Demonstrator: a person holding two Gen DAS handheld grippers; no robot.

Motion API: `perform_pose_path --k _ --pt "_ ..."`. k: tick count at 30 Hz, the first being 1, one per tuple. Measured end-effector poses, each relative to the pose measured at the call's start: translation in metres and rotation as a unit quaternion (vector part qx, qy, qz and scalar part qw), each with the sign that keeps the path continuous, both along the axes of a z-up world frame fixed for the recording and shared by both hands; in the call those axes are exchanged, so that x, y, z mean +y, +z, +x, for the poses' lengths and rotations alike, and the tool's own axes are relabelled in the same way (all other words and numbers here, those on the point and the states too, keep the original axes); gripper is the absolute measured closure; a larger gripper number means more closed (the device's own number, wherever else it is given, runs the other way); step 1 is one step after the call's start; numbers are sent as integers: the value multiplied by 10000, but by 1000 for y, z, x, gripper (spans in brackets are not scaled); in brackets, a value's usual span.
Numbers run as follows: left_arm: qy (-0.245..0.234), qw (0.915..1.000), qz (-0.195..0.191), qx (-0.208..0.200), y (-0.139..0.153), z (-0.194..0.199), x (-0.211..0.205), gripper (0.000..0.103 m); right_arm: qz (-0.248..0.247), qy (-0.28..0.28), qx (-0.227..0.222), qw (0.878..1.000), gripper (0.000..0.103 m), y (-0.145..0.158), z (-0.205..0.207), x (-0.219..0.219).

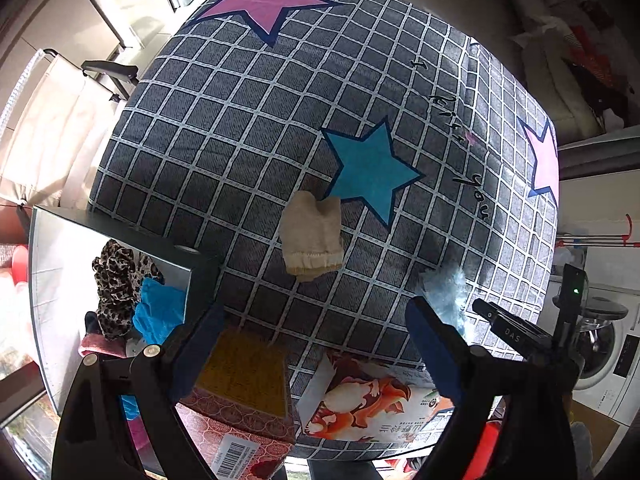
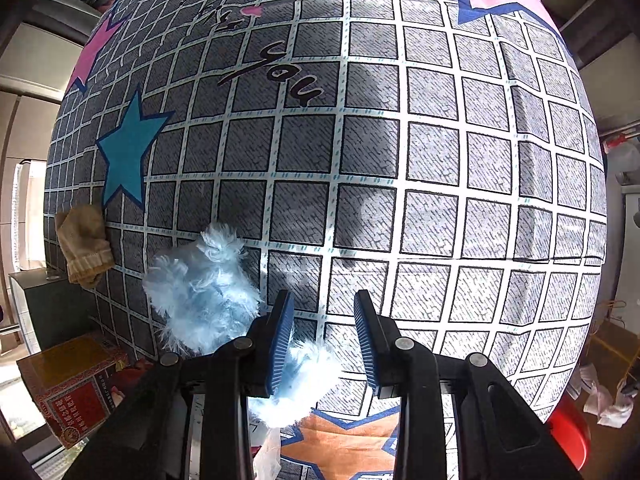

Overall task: Organize soft objects
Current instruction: 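Grasp the fluffy light-blue boa with the right gripper while the left reaches the beige mitten, then grasp the beige knit mitten with the left gripper while the right lifts the boa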

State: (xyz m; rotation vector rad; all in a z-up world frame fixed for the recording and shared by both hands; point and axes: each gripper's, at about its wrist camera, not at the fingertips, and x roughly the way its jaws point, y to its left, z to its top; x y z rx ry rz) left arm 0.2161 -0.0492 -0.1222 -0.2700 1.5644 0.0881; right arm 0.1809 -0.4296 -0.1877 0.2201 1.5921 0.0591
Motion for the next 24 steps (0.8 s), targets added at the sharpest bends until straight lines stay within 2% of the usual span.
perform_pose_path --k 2,3,4,6,8,10,11,17,20,21,22,24 --pt "-40 9995 246 174 -20 14 -9 9 306 -145 15 9994 68 1 -4 -26" --pt "-42 9990 388 223 -30 19 -11 9 390 -122 -33 9992 64 4 -6 -32" --pt "-10 9983 491 298 -40 23 -13 9 436 -37 -96 9990 45 8 -10 -36" --pt "109 9974 522 493 -60 29 -14 9 505 286 -200 9981 20 21 -23 -19" --pt "230 9961 579 622 -76 33 -15 9 507 781 -332 9951 19 35 -35 13" --pt "301 9947 674 721 -89 36 -17 9 322 1262 -371 9908 19 20 -58 59" --pt "321 9940 704 771 -96 37 -19 9 181 1456 -335 9886 19 11 -53 75" --pt "486 9922 811 811 -125 36 -19 9 -397 1860 -191 9816 19 -24 -55 96" --pt "641 9922 717 797 -138 31 -15 9 -508 2005 -288 9780 14 -28 -62 100" --pt "674 9923 661 802 -143 29 -15 9 -528 2074 -286 9764 9 -30 -63 105" --pt "722 9926 581 782 -147 26 -13 8 -535 2146 -267 9749 3 -33 -64 111" --pt "836 9926 500 722 -151 22 -11 1 -695 2267 -241 9712 1 -38 -67 120"
